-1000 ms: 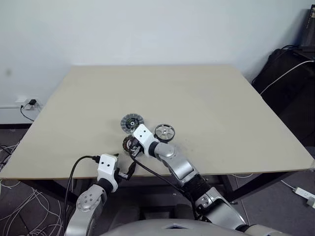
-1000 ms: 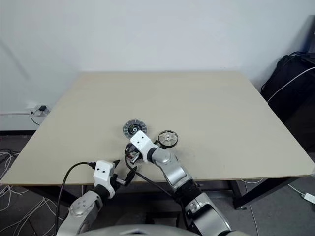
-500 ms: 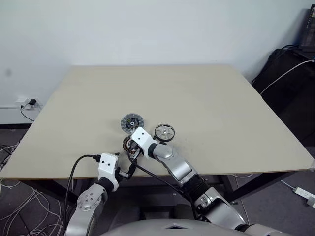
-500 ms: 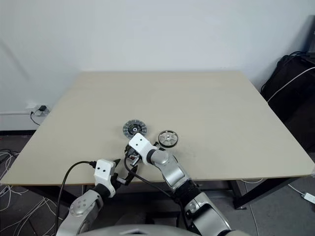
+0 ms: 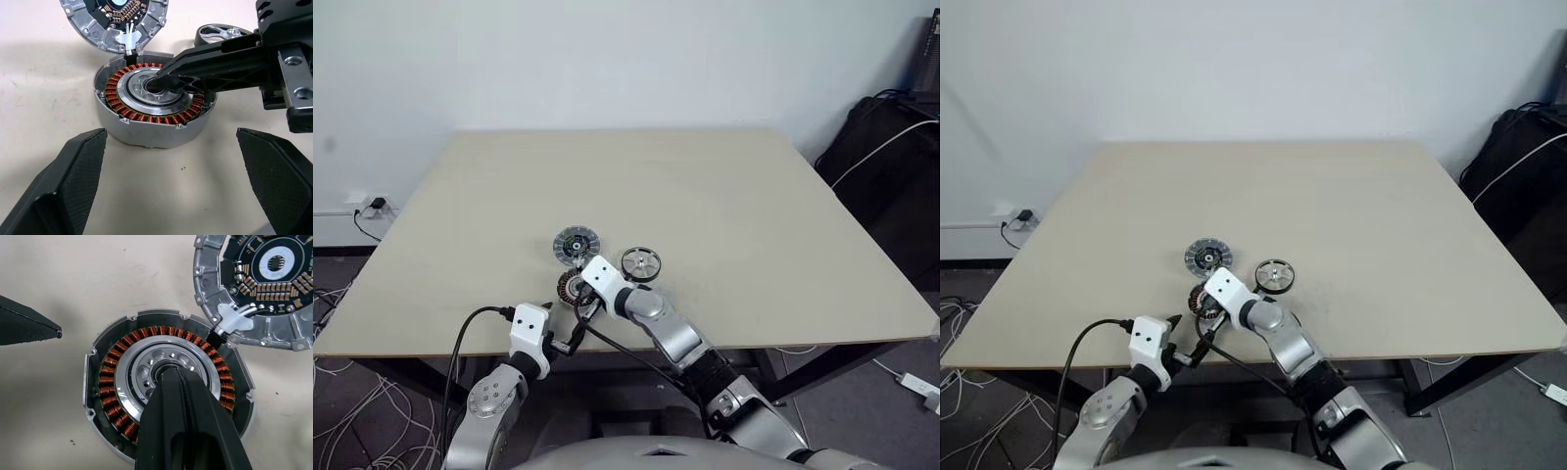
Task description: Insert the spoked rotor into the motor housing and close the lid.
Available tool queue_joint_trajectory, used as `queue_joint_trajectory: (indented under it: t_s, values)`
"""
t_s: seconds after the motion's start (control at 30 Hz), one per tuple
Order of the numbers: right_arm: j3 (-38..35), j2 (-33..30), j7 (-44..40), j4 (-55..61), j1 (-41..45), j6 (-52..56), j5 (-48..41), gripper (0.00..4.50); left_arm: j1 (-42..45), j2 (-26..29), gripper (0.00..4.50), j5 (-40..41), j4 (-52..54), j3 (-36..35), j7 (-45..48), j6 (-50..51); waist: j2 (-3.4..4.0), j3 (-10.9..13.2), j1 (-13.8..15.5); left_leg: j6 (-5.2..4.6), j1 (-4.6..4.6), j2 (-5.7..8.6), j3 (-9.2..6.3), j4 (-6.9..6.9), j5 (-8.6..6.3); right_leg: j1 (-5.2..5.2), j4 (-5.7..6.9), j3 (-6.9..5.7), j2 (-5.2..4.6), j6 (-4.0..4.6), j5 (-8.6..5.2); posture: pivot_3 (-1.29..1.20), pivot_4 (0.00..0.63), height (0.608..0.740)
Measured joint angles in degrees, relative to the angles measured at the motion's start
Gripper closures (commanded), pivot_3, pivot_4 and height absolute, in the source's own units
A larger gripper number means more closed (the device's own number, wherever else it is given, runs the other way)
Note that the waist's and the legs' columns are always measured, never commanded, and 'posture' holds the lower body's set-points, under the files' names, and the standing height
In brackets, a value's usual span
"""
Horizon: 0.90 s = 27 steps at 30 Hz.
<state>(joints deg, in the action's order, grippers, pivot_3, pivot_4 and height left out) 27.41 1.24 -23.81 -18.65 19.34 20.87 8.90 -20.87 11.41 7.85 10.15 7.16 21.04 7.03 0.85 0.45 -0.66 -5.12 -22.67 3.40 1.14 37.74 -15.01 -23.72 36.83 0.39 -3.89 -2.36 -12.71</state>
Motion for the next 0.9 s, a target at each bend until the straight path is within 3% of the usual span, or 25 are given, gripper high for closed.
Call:
queue_joint_trajectory:
  t_s: [0.9]
  values:
    - [-0.58,2.89,1.66,-2.01,2.46,-2.49,-0.17,4.48,-0.64,-0.11,0.0,0.0,7.9,1.38,-2.35,6.95,-0.18,0.22,-0.01,0.01,0.0,0.0,-0.01,-0.04,0.01,-0.01,0.0,-0.01,0.02,0.0,0.0,0.0,0.0,0.74]
